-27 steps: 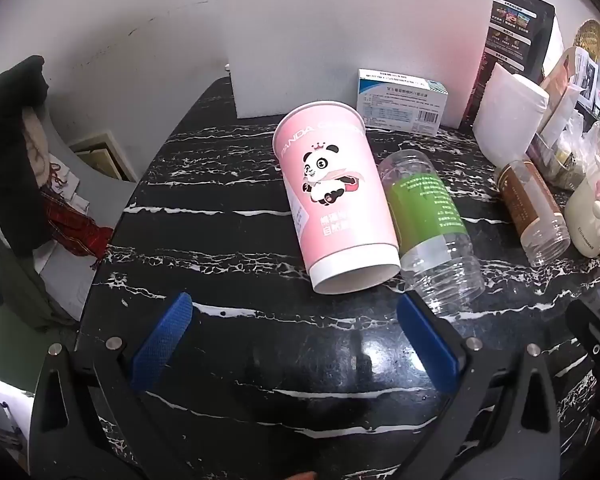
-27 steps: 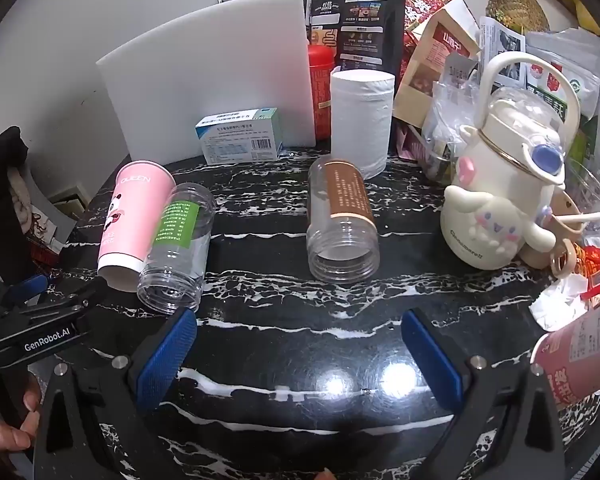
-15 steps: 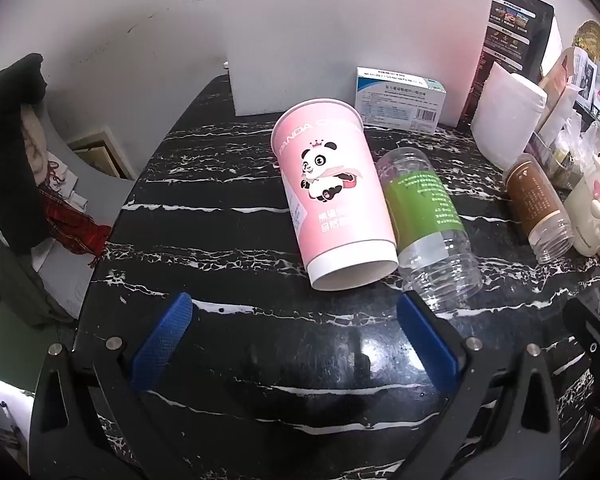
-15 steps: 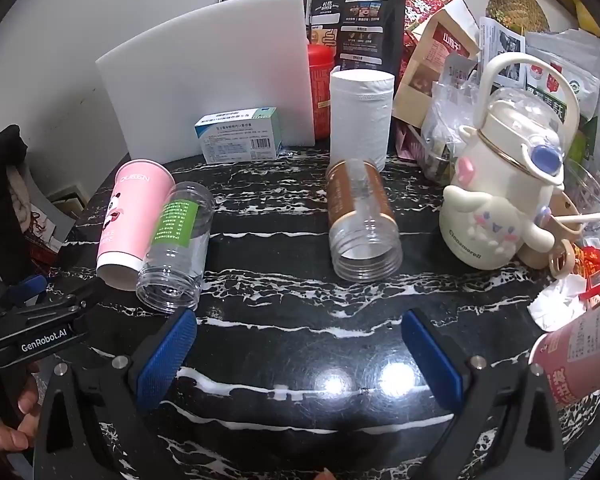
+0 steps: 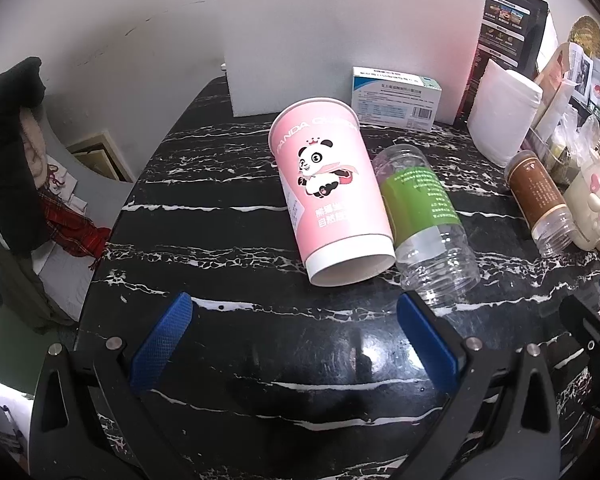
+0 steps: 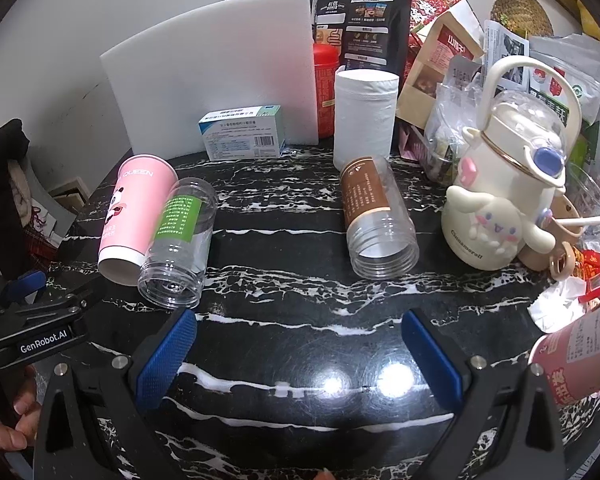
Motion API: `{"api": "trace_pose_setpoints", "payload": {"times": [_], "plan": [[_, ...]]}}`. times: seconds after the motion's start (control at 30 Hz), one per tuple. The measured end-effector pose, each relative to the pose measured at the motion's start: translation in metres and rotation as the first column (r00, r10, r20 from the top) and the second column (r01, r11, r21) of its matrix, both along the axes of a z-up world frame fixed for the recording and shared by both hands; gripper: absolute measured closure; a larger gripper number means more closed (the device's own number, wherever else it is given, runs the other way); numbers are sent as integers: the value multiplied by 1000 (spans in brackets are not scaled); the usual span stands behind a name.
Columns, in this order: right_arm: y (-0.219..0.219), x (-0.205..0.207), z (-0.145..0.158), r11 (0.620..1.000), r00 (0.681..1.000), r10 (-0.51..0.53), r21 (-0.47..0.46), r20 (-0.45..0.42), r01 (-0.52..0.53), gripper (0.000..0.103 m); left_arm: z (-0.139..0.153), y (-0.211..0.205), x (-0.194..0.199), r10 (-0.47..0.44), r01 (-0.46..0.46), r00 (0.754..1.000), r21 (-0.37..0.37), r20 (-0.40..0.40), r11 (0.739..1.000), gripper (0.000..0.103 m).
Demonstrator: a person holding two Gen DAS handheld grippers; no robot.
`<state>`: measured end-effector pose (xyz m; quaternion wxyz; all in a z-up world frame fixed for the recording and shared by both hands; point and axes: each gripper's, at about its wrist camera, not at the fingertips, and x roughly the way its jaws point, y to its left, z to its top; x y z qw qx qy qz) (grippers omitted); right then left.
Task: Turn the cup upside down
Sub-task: 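Move the right gripper toward the brown-labelled clear jar lying on its side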
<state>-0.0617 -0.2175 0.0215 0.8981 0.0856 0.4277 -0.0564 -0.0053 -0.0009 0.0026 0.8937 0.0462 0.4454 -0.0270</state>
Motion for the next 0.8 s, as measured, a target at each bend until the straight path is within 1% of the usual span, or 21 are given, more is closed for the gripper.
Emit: {"api": "trace_pose_setpoints", "payload": {"times": [0.8], "plan": [[0, -1, -1, 1000, 1000, 9, -1, -3, -9, 1, 1, -2, -1, -9, 9, 1000, -6, -9, 1000, 1]]}}
